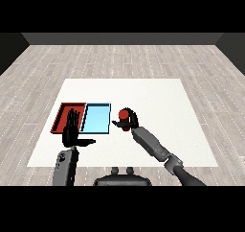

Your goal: Pick the red can and put it in the red box

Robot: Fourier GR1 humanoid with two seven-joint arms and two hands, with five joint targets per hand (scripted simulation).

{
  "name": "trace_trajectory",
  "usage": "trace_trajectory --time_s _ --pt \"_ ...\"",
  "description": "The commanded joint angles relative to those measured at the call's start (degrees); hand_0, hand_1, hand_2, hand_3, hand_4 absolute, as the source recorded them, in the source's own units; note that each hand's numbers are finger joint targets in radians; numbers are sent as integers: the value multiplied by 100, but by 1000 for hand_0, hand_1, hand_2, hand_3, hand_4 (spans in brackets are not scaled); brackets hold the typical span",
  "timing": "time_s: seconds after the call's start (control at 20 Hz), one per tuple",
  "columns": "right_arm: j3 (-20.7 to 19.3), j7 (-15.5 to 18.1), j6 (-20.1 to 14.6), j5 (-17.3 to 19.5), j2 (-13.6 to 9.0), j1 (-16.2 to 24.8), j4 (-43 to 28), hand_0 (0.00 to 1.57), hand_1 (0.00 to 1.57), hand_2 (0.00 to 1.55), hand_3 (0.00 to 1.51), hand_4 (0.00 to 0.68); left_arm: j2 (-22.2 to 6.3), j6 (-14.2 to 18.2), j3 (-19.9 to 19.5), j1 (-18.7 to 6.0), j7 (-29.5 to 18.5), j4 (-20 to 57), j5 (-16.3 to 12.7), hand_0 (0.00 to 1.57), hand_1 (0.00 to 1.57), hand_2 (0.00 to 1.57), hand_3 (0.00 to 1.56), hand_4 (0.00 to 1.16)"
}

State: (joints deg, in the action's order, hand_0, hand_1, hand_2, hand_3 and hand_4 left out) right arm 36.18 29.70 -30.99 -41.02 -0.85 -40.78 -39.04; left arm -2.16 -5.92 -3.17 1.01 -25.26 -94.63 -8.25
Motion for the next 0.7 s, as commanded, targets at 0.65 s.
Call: trace_trajectory --time_s 0.65 --pt "-391 -747 -526 1236 -940 922 -3484 1485 1485 1441 1398 631 212 115 779 -177 867 -538 320 0 0 0 0 0"
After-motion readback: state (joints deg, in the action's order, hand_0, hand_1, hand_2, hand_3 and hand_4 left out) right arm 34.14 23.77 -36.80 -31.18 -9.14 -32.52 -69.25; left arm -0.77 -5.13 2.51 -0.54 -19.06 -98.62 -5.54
